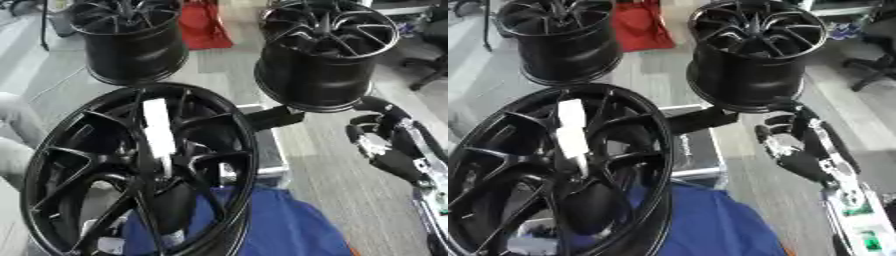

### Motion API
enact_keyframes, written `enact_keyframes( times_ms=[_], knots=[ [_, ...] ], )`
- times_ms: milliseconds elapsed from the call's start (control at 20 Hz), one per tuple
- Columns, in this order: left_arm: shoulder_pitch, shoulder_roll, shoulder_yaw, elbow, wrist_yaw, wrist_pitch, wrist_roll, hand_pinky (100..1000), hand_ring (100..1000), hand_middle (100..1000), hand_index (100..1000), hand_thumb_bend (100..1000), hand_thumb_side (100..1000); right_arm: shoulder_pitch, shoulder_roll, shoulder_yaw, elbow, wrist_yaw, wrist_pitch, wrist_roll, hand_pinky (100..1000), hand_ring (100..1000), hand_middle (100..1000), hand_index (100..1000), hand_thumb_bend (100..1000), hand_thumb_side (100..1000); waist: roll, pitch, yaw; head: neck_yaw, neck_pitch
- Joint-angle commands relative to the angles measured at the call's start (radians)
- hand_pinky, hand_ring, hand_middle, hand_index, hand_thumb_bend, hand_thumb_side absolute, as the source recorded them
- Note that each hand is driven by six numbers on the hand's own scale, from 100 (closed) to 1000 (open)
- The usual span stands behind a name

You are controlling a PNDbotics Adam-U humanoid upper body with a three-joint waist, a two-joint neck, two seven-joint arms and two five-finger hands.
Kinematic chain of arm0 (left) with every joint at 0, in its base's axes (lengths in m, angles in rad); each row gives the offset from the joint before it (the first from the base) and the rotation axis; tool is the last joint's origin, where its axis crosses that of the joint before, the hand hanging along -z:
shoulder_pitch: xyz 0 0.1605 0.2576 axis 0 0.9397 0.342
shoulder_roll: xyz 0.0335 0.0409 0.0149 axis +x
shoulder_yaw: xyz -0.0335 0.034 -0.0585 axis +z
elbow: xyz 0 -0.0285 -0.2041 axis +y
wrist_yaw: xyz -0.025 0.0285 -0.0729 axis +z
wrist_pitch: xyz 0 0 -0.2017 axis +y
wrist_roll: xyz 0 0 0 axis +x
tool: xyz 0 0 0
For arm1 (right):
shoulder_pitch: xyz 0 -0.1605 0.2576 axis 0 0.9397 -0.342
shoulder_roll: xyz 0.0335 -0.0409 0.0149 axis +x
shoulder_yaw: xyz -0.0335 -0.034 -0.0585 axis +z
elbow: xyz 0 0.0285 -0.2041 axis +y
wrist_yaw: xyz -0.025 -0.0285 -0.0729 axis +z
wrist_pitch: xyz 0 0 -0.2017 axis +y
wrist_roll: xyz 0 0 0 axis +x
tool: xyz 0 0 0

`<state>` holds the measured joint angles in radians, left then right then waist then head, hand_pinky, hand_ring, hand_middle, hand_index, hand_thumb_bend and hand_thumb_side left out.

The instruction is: Pull the pin out of the wheel hub.

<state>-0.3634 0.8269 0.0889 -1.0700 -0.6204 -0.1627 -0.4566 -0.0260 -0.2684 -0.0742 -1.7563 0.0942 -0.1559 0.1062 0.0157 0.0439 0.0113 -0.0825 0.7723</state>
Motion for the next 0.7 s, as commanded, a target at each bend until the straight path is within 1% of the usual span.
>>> enact_keyframes(
  times_ms=[50,100,150,200,250,300,500,600,700],
  knots=[
    [0.008,-0.012,0.027,-0.014,-0.029,0.002,0.127,771,772,822,949,633,665,-0.012,-0.008,-0.010,-0.013,0.001,-0.001,-0.005,681,724,781,884,334,339,0.000,-0.003,-0.001,-0.001,-0.002],
    [0.016,-0.026,0.029,-0.025,-0.022,0.003,0.157,740,744,792,928,555,641,-0.013,-0.008,-0.010,-0.013,0.001,-0.001,-0.006,681,724,781,884,334,340,0.000,-0.002,0.000,0.000,-0.002],
    [0.026,-0.047,0.037,-0.048,0.001,0.002,0.185,732,737,784,922,527,632,-0.014,-0.006,-0.011,-0.013,0.001,-0.001,-0.006,681,724,781,884,334,339,0.000,-0.001,0.000,0.000,-0.002],
    [0.036,-0.065,0.046,-0.074,0.032,0.004,0.210,707,708,756,902,454,604,-0.014,-0.005,-0.011,-0.013,0.001,-0.001,-0.006,681,724,781,884,333,340,-0.001,-0.001,0.001,0.000,-0.002],
    [0.048,-0.089,0.056,-0.111,0.072,0.006,0.238,692,687,737,890,426,590,-0.014,-0.004,-0.011,-0.013,0.000,-0.001,-0.006,681,724,781,884,333,340,-0.002,0.000,0.002,-0.002,-0.002],
    [0.061,-0.112,0.066,-0.155,0.115,0.008,0.262,677,671,720,881,371,588,-0.014,-0.002,-0.011,-0.013,0.000,-0.001,-0.006,682,724,781,884,333,340,-0.003,0.001,0.003,-0.003,-0.002],
    [0.116,-0.233,0.104,-0.364,0.280,0.027,0.345,639,637,684,865,207,593,-0.016,0.004,-0.013,-0.014,-0.002,-0.001,-0.009,682,724,781,884,333,340,-0.007,0.005,0.007,-0.007,-0.002],
    [0.143,-0.320,0.126,-0.474,0.359,0.047,0.393,623,624,667,856,145,590,-0.018,0.007,-0.012,-0.014,-0.003,-0.002,-0.008,682,724,781,884,334,340,-0.011,0.008,0.010,-0.009,-0.002],
    [0.164,-0.400,0.140,-0.566,0.424,0.074,0.434,615,618,657,851,129,595,-0.019,0.010,-0.013,-0.014,-0.004,-0.002,-0.009,682,724,781,884,333,340,-0.014,0.011,0.013,-0.010,-0.002]
  ],
)
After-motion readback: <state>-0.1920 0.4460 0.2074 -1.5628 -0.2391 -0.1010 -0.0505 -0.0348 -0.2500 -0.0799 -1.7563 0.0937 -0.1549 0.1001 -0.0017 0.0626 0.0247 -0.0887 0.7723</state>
